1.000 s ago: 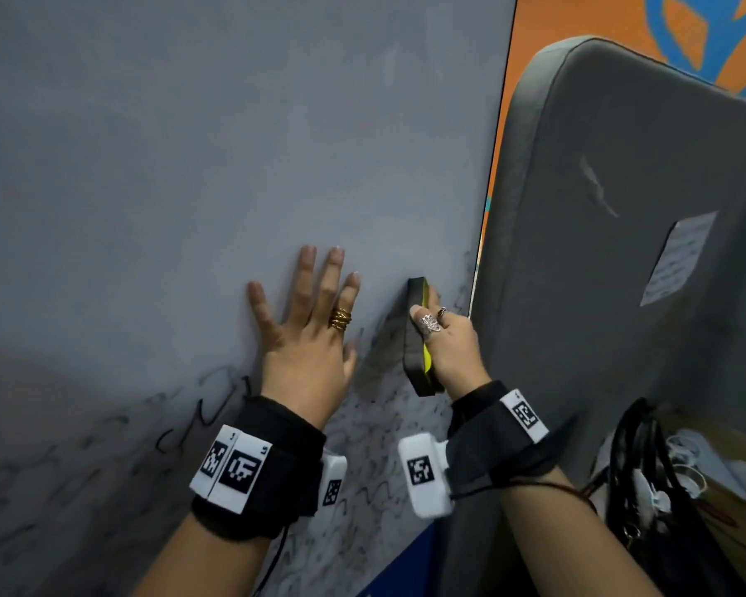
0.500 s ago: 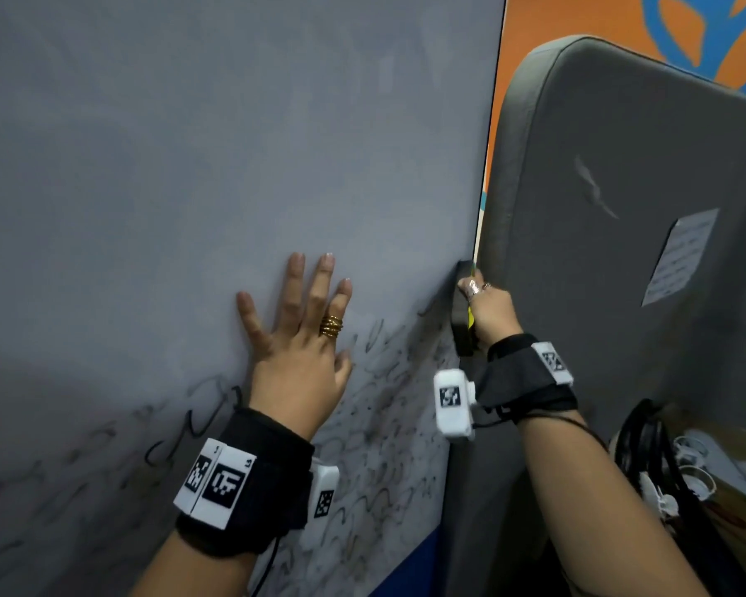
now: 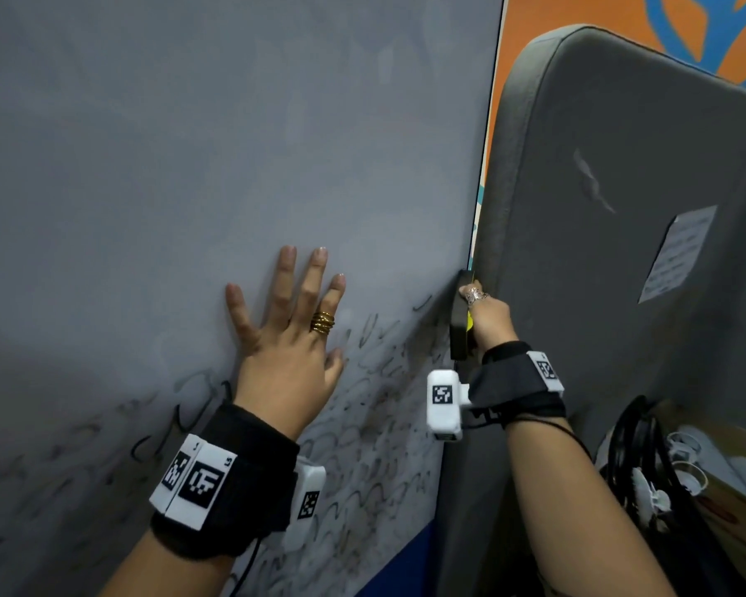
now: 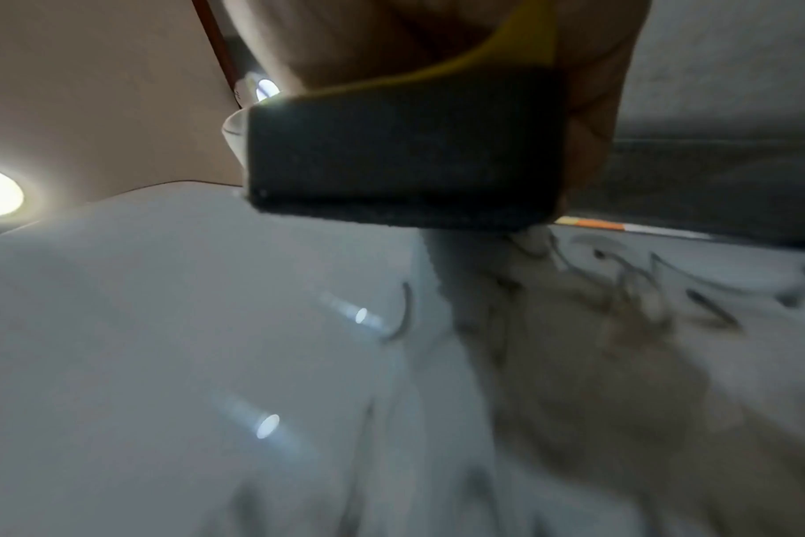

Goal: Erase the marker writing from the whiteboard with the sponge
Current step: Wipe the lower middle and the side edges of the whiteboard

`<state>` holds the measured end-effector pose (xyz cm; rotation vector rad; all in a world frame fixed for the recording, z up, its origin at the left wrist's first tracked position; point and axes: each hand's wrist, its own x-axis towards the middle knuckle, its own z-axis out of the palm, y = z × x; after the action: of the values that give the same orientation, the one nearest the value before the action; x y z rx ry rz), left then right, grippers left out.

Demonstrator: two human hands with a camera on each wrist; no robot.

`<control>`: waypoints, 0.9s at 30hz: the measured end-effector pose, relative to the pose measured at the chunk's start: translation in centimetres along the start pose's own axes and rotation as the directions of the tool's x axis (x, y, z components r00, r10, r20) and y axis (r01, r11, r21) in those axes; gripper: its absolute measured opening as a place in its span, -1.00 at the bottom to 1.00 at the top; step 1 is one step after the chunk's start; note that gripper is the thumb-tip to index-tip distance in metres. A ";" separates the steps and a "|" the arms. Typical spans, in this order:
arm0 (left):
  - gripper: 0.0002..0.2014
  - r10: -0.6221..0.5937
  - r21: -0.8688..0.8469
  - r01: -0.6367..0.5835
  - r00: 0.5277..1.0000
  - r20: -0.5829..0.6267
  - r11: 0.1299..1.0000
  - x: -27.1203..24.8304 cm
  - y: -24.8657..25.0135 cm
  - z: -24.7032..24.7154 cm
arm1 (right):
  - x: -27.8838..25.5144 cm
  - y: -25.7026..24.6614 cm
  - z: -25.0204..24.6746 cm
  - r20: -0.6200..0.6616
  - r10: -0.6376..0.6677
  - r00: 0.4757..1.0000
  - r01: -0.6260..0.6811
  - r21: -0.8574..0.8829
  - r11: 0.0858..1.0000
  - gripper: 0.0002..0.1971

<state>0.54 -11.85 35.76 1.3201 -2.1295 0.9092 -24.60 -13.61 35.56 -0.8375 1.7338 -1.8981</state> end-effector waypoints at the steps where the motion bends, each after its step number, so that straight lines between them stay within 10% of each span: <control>1: -0.18 -0.002 0.013 0.002 1.000 0.014 1.000 0.0 0.0 -0.2 | -1.0 0.3 0.3 0.006 0.009 1.000 -0.009 0.025 1.000 -0.89; 10: -0.25 -0.011 -0.008 0.012 0.994 0.111 1.000 -0.2 0.2 -2.1 | -8.4 0.0 2.4 0.273 0.028 0.962 -0.061 0.113 0.992 -0.65; 15: -0.28 0.076 -0.001 -0.078 0.973 0.219 0.997 -0.6 -0.4 -3.4 | -7.6 -0.5 1.4 0.200 0.046 0.979 -0.064 0.085 0.994 -0.55; 22: -0.30 0.182 -0.017 -0.184 0.942 0.282 0.983 -0.4 -2.5 -4.3 | -7.7 -1.3 2.5 0.093 0.057 0.994 -0.064 0.073 0.995 -0.74; 27: -0.33 0.230 -0.015 -0.235 0.933 0.276 0.972 -0.2 -3.1 -5.5 | -12.5 -2.6 3.8 0.272 0.160 0.949 -0.197 0.115 0.974 -0.77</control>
<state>3.66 -8.68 40.20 1.2847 -2.5424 0.8790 -12.75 -7.63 36.49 -0.8065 1.4475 -1.6840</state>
